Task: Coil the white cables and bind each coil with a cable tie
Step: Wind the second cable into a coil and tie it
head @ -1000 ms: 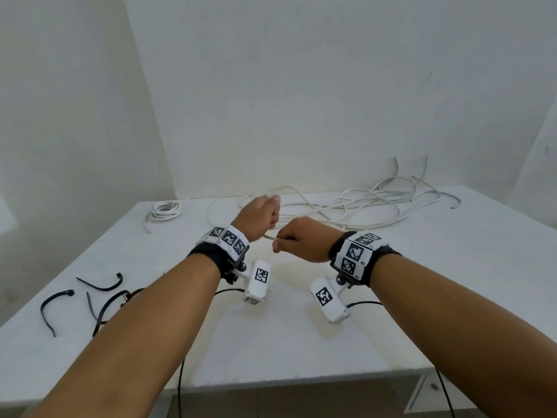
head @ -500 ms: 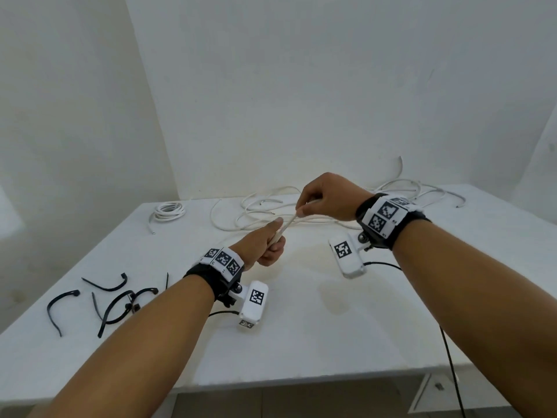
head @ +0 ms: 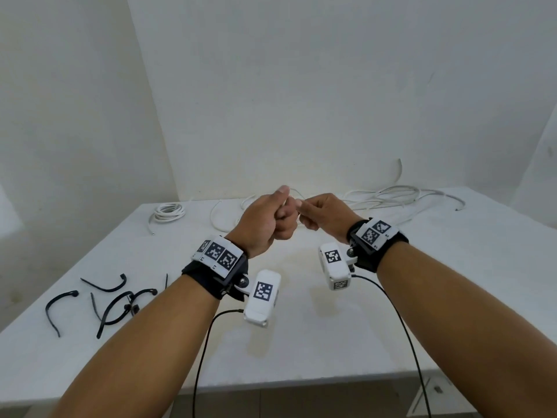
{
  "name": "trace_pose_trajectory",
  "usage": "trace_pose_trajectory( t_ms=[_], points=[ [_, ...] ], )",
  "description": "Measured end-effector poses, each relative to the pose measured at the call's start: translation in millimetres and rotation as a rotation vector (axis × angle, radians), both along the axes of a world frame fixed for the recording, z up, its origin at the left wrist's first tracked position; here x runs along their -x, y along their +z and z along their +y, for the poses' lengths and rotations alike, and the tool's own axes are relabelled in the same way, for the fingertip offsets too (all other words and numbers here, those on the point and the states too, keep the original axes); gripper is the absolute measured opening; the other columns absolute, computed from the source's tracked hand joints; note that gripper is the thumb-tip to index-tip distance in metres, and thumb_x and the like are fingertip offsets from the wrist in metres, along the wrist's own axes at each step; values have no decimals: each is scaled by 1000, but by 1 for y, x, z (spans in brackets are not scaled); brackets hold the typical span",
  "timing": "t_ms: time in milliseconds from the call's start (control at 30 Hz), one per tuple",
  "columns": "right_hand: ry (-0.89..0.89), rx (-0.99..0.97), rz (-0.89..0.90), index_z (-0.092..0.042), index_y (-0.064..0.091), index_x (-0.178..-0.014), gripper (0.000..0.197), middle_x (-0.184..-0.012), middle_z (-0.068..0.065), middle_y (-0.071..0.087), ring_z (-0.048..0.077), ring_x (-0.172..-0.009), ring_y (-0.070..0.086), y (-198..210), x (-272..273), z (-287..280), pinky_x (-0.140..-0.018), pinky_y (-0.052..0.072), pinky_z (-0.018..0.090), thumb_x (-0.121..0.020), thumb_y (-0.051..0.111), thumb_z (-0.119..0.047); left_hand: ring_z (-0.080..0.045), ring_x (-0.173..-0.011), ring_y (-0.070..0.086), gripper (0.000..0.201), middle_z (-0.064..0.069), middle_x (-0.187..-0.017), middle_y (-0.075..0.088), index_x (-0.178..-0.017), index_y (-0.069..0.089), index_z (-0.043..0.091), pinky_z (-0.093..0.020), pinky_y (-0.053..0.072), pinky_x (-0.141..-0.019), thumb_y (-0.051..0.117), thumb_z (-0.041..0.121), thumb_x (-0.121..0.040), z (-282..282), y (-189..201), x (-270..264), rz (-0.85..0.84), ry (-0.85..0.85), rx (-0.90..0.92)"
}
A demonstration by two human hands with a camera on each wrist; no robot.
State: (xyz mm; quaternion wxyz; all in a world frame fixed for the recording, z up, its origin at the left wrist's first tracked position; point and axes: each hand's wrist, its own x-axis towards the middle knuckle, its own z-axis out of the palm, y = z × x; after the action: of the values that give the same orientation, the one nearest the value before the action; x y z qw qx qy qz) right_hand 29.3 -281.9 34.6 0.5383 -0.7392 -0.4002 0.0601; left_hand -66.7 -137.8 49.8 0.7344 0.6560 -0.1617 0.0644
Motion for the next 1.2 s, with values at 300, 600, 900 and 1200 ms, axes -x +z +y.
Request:
trace_pose_trajectory(
  t_ms=[300,600,900,1200],
  points=[
    [10,447,-115,-31,74,-83,42,-54,-9,50,5,-46,42,-27,24,12,-60,40,22,-100,43,-54,-14,-47,29,37,7,-49,34,-67,38,14,-26,27,-49,30,39,-94,24,26,-26,-220,345,-164],
    [49,527,-426,-28,73,-87,13,-76,-2,68,13,-66,58,-2,27,8,-66,49,30,-93,62,-30,-20,-60,52,46,-2,-58,57,-64,50,16,-34,43,-67,35,38,-101,42,-38,-36,122,440,-887],
    [-43,236,-266,-16,77,-83,10,-71,-5,71,0,-63,58,19,5,-15,-62,43,13,-78,82,-23,-12,-43,21,55,2,-47,28,-61,34,14,-20,19,-43,21,41,-107,20,-39,-17,303,42,-387],
    [-112,-80,-50,-8,77,-80,21,-63,4,63,14,-53,41,10,-6,-18,-52,34,21,-88,73,-27,-6,-40,12,47,9,-44,21,-55,31,22,-21,12,-41,35,46,-96,15,-15,-5,175,-151,2]
  ],
)
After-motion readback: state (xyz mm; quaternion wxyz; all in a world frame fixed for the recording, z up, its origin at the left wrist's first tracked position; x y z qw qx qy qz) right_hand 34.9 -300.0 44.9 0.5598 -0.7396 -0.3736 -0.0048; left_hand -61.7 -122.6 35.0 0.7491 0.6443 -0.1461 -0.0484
